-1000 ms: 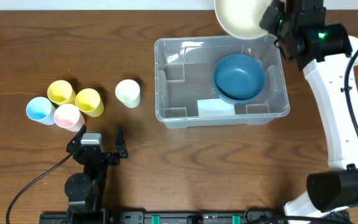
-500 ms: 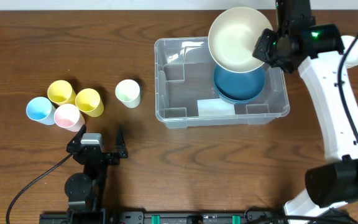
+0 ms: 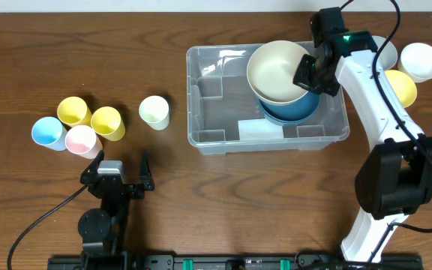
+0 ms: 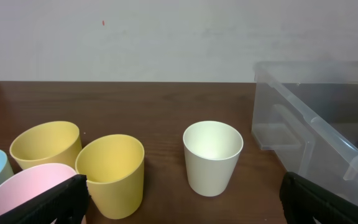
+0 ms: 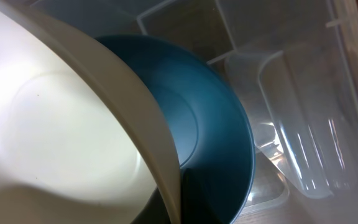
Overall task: Pack container
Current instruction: 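Lift the white bowl, place it onto the blue bowls in the bin, release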
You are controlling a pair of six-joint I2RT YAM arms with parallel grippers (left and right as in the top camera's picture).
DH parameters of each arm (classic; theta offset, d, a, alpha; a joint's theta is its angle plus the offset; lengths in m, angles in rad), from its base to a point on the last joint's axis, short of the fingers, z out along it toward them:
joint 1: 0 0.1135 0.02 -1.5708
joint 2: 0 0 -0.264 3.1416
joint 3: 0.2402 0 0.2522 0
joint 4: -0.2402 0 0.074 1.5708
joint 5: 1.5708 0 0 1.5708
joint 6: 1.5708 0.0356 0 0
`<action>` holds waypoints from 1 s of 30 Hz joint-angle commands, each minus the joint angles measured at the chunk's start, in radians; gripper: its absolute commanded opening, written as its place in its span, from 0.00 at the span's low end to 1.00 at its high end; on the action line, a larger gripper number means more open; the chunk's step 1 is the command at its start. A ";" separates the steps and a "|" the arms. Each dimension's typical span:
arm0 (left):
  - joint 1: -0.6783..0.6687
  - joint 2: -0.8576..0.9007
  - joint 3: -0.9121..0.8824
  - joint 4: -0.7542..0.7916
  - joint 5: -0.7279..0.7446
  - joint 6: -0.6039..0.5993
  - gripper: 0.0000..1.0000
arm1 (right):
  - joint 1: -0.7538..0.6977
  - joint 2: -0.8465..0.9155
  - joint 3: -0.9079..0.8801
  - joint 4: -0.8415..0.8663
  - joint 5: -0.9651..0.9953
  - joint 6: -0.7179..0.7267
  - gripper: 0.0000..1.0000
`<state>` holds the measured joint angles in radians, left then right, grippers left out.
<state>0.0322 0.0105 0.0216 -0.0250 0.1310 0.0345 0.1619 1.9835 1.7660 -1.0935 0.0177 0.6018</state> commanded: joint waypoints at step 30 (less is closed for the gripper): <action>0.006 -0.005 -0.018 -0.034 0.015 0.014 0.98 | -0.043 -0.010 0.005 -0.036 -0.016 -0.026 0.99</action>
<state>0.0322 0.0105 0.0216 -0.0250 0.1310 0.0345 0.1257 1.9831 1.7660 -1.1370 0.0135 0.6044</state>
